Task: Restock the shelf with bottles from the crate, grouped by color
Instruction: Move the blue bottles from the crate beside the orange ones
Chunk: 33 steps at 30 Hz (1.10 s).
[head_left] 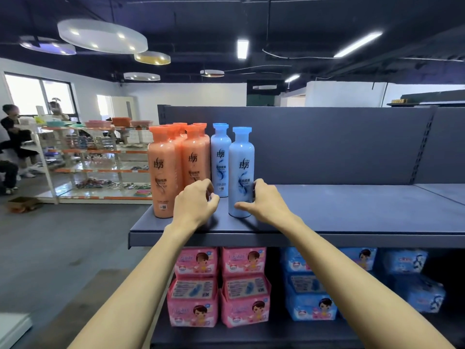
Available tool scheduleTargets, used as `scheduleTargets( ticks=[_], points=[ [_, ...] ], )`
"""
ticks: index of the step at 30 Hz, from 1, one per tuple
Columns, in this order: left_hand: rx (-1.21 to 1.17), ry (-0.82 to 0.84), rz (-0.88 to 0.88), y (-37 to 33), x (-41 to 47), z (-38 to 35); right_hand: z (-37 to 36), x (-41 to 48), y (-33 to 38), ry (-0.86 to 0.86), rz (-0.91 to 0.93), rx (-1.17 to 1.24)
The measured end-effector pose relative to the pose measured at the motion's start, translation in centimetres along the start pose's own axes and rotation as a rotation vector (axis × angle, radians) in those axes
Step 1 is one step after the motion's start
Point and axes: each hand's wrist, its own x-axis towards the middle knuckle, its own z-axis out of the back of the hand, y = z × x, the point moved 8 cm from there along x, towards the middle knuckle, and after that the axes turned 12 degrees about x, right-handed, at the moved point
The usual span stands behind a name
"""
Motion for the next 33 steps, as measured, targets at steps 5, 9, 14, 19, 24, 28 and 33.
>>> scheduleTargets(
  ticks=[5,9,14,19,24,28,33],
  points=[
    [0.013,-0.047,-0.001,0.5,0.3,-0.7,-1.6,1.4,0.7,-0.004,-0.001,-0.048],
    [0.003,-0.072,-0.003,1.0,0.5,-0.9,-2.8,2.5,1.1,-0.010,-0.006,-0.047],
    [-0.049,-0.084,0.043,1.9,0.7,-1.1,-3.8,3.5,1.8,-0.026,0.002,-0.060],
    [-0.027,-0.088,0.010,1.7,0.9,-1.3,-4.7,4.3,2.1,-0.038,-0.008,-0.057],
    [-0.023,-0.094,-0.011,1.5,0.8,-1.3,-5.0,4.8,2.2,-0.044,-0.040,-0.054],
    [-0.024,-0.091,-0.024,1.4,0.8,-1.4,-5.0,5.0,2.2,-0.043,-0.052,-0.066],
    [-0.034,-0.085,-0.023,1.4,0.9,-1.6,-5.0,4.9,2.2,-0.055,-0.063,-0.065]
  ],
)
